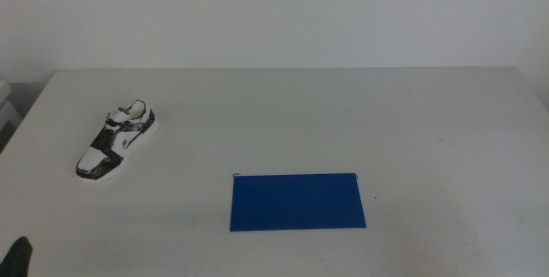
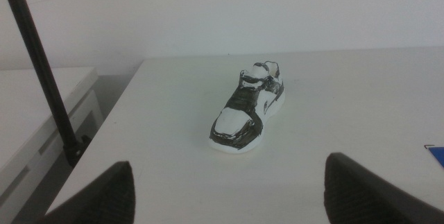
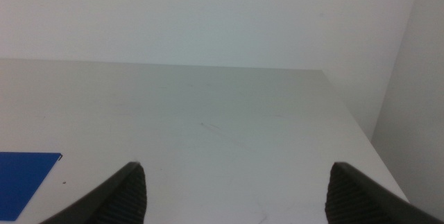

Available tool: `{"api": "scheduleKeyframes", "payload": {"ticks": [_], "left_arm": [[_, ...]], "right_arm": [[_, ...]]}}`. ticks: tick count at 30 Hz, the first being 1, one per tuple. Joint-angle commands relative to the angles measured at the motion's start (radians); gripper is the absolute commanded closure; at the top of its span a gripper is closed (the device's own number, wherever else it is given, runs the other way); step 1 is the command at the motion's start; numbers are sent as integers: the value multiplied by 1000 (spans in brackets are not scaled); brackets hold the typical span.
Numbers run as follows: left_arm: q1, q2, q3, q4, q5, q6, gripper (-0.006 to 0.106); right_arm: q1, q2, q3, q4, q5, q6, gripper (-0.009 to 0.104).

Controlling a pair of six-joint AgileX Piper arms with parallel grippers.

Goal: Use one arm to grab the shoe from the table and place it on the mat.

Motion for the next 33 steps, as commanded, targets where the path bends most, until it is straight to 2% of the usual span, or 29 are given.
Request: {"api": "scheduleKeyframes", "payload": {"ticks": [1, 13, 18, 29, 33], "left_arm": [[-25, -27, 3, -11, -78, -2, 7], [-33, -27, 3, -11, -98, -5, 7], [-33, 63, -37, -18, -152, -61, 7], [-33, 473, -365, -18, -128, -70, 7], [-33, 611, -529, -18, -38, -68, 7]], "right_arm": [[-5, -20, -10, -8, -79, -13, 29], [-5, -20, -10, -8, -79, -13, 29], [-5, -20, -10, -8, -79, -13, 29], [-5, -20, -10, -8, -79, -13, 29], [-5, -20, -10, -8, -79, -13, 29]]}}
